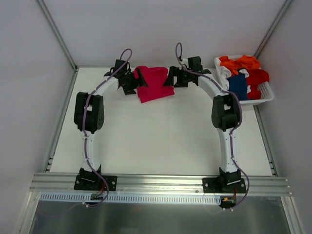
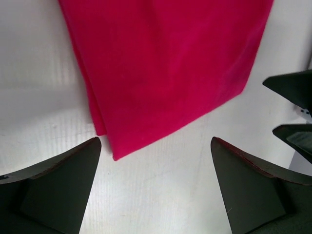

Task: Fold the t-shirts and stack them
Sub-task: Fold the tshirt

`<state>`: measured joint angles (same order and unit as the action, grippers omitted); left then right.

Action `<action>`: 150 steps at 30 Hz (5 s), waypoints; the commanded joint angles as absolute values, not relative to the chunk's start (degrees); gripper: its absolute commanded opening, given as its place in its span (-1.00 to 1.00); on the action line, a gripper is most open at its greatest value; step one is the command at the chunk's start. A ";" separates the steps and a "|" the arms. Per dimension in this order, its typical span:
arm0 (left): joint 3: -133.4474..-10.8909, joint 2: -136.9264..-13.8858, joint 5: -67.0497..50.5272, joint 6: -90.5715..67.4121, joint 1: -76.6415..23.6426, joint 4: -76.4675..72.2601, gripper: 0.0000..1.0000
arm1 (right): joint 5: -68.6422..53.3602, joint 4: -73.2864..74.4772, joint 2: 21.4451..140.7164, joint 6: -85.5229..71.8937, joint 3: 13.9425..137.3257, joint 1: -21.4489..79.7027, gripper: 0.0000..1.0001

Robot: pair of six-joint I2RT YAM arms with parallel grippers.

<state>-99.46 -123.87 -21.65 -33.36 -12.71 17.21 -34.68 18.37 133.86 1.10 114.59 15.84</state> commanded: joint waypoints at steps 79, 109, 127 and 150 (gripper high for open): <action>-60.47 -92.46 -37.10 -13.18 -8.44 1.41 0.52 | -23.55 25.23 103.09 29.27 82.53 27.86 0.47; -58.45 -99.31 -37.97 -15.91 -8.44 0.97 0.40 | -26.63 26.28 106.88 28.04 80.24 31.20 -0.70; -56.51 -102.04 -41.84 -18.46 -8.53 -4.92 -0.17 | -26.28 25.58 104.59 25.40 79.01 31.29 -0.99; -51.60 -92.29 -38.85 -16.08 -7.83 -5.18 -1.00 | -26.37 23.29 99.59 19.87 77.00 29.27 -0.99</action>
